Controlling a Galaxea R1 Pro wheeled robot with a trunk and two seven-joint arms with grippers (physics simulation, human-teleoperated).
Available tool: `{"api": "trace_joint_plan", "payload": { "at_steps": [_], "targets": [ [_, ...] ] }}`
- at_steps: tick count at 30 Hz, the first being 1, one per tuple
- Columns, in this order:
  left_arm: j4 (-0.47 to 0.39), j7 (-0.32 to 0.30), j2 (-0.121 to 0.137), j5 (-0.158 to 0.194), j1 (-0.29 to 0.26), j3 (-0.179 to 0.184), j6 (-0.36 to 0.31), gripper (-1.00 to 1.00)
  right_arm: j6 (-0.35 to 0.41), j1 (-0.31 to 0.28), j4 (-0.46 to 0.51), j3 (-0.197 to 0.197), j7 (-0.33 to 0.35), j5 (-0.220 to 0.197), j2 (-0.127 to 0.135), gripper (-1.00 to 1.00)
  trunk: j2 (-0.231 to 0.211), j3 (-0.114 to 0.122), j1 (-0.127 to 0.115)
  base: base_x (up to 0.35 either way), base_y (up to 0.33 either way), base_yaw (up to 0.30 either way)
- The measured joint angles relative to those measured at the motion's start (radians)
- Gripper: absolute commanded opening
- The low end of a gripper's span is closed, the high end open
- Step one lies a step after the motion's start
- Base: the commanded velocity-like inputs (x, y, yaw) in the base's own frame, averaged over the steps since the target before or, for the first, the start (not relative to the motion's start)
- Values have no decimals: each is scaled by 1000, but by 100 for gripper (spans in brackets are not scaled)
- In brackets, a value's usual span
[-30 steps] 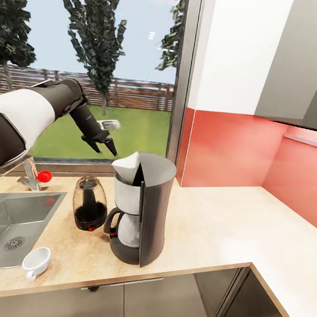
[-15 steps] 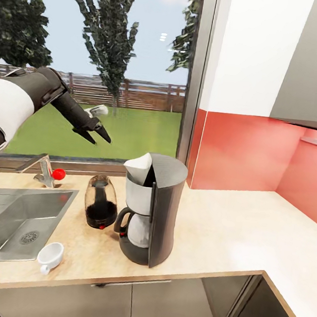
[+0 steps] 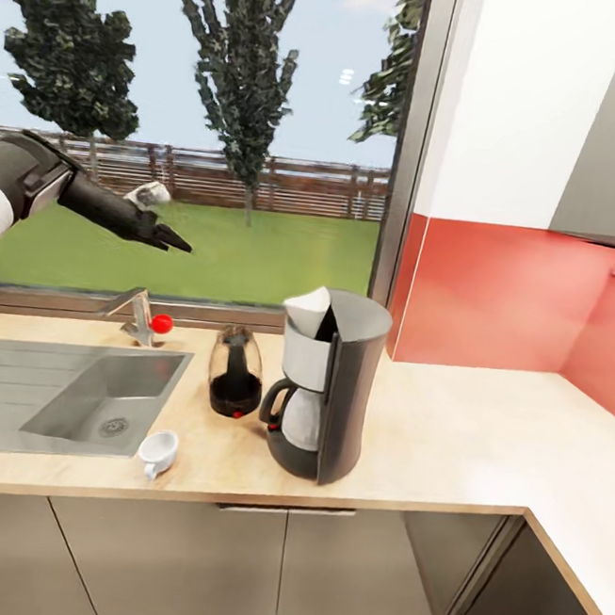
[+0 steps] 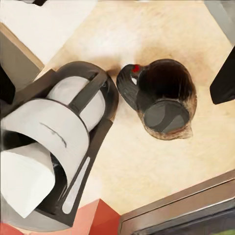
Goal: Set up a coffee station on the kitchen countertop: keep the coffee maker on the countertop, move the bottle of coffee from the kitchen shelf to the counter next to the coffee maker, place a paper coffee filter on top of the coffee maker, put the saucer next to the coffee maker with the coffee cup on the saucer, and place the electric kettle next to the coffee maker.
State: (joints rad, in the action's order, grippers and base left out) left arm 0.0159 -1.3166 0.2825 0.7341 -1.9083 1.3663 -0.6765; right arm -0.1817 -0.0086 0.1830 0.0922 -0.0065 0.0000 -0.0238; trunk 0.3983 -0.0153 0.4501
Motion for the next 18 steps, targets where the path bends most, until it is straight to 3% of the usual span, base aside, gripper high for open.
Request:
{"api": "trace_joint_plan", "payload": {
  "at_steps": [4, 8, 12, 18],
  "targets": [
    [0, 37, 48, 44, 1, 2, 100, 100, 0, 0, 0, 1, 0, 0, 0, 100, 0, 0, 0, -334, 74, 1],
    [1, 73, 78, 97, 7, 5, 197, 100, 0, 0, 0, 1, 0, 0, 0, 100, 0, 0, 0, -300, 46, 0],
    [1, 95, 99, 111, 51, 5, 231, 100, 0, 0, 0, 1, 0, 0, 0, 100, 0, 0, 0, -185, 8, 0],
    [2, 127, 129, 116, 133, 5, 361, 100, 0, 0, 1, 2, 0, 0, 0, 100, 0, 0, 0, -51, 2, 7]
  ]
}}
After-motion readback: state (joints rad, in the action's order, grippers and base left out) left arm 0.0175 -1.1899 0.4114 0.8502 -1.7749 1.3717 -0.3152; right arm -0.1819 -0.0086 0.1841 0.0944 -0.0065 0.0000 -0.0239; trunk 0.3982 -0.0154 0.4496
